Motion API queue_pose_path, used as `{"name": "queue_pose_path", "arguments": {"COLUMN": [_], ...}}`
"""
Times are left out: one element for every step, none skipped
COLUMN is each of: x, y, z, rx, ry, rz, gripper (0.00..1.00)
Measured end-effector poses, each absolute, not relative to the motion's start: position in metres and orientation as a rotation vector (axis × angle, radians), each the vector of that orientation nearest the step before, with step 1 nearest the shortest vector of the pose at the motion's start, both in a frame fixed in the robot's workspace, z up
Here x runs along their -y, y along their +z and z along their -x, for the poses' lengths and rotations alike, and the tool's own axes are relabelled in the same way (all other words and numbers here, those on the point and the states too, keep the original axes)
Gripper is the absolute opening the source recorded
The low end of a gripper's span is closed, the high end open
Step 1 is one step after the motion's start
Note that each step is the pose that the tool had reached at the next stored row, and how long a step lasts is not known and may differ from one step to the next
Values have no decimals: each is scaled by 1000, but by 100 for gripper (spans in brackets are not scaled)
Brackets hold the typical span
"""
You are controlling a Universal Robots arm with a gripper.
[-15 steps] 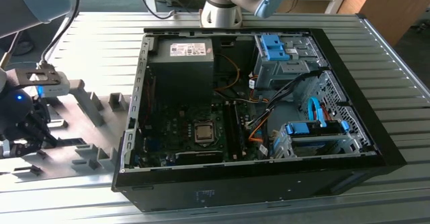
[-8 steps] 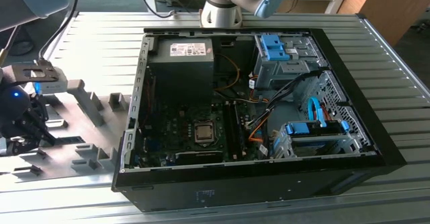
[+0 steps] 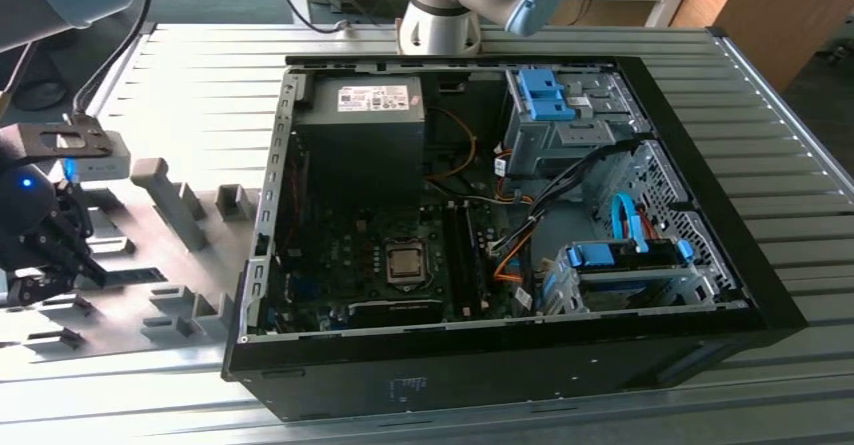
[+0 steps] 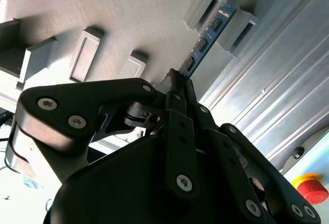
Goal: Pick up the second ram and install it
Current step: 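Pick up the second ram and move it above second insertion slot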
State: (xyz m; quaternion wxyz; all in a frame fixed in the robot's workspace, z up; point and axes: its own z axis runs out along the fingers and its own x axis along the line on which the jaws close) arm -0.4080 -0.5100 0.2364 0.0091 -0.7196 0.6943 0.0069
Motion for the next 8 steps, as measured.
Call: {"name": "queue_pose_path", "arguments": {"x": [510, 510, 510, 510, 510, 510, 510, 510], "y": [237, 238, 239, 240, 241, 242, 242, 243], "z": [408, 408, 408, 408, 408, 408, 408, 408], "rx": [-2169, -2169, -2169, -2169, -2169, -2169, -2169, -2169], "ry": [22, 22, 22, 22, 22, 22, 22, 22], "rz": [2248, 2248, 2248, 2248, 2248, 2248, 2248, 2248], "gripper": [14, 14, 14, 14, 14, 14, 14, 14]}}
